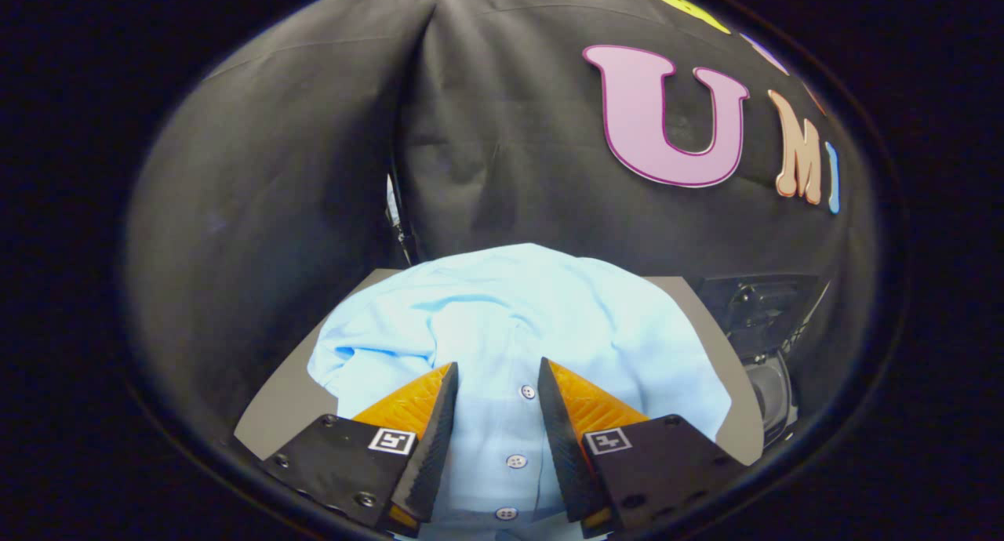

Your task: Put the clothes into the washing machine and then close the washing machine lid.

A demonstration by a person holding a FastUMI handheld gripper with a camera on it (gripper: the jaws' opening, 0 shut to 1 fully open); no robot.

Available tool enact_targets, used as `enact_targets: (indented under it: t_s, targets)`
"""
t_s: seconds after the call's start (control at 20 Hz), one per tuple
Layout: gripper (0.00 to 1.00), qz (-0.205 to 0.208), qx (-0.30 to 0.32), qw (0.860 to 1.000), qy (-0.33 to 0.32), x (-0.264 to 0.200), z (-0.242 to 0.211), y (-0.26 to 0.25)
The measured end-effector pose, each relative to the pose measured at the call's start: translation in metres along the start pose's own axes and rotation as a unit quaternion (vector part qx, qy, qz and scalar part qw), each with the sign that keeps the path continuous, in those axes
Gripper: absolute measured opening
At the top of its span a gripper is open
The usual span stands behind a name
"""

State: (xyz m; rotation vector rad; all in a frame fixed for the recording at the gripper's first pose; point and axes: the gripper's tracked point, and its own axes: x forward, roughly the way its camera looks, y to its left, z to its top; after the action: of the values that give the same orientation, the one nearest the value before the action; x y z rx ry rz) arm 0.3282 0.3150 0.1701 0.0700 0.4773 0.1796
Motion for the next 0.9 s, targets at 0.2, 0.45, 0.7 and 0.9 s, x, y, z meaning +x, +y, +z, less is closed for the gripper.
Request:
enact_targets:
  t_s: [0.2,0.45,0.7,0.9]
  targets:
    - [0.19,-0.028,0.008,1.0,-0.006,-0.01,-0.002,-0.01]
    - [0.07,-0.024,-0.005,1.0,0.009,-0.026,-0.01,-0.016]
    - [0.01,-0.041,0.021,0.999,-0.001,-0.057,-0.018,-0.037]
    - [0.0,-0.028,0.008,0.999,-0.045,-0.077,-0.019,-0.055]
